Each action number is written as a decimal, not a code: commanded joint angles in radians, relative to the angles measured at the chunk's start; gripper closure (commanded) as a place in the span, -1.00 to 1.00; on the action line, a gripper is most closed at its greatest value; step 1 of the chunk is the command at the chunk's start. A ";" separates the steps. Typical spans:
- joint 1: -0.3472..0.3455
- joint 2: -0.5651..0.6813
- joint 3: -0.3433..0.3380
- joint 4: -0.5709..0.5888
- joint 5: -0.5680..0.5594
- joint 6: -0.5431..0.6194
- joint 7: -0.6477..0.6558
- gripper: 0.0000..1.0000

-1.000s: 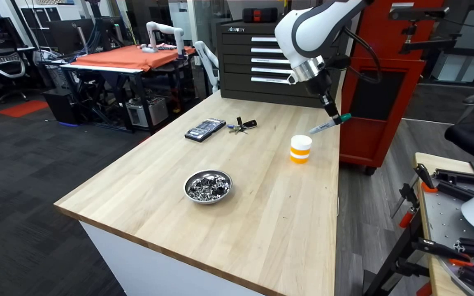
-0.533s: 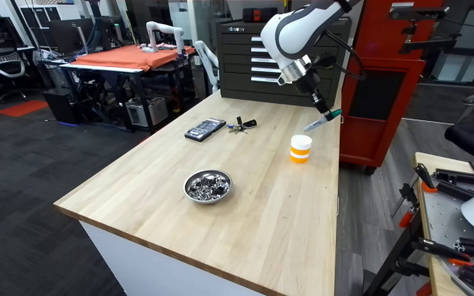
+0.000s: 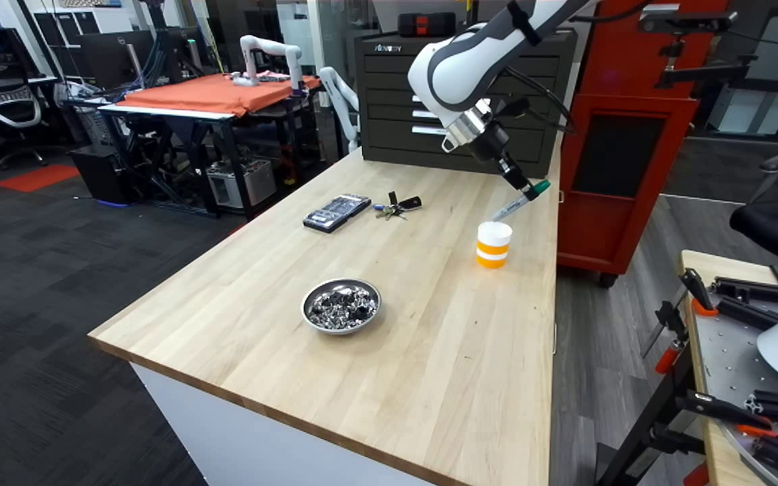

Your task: Put the marker in the cup

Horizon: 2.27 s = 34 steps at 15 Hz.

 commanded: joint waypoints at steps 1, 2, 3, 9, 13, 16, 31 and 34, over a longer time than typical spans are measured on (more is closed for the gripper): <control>-0.004 0.073 0.016 0.111 -0.033 -0.101 -0.029 0.89; -0.004 0.090 0.019 0.131 -0.036 -0.115 -0.034 0.89; -0.004 0.103 0.023 0.150 -0.037 -0.130 -0.039 0.89; -0.001 0.181 0.044 0.238 -0.043 -0.184 -0.066 0.89; 0.000 0.219 0.053 0.273 -0.047 -0.206 -0.077 0.89; 0.002 0.244 0.058 0.294 -0.048 -0.226 -0.084 0.89; -0.010 0.237 0.081 0.310 -0.023 -0.184 -0.083 -0.84; -0.014 0.205 0.081 0.278 -0.012 -0.140 -0.070 -1.00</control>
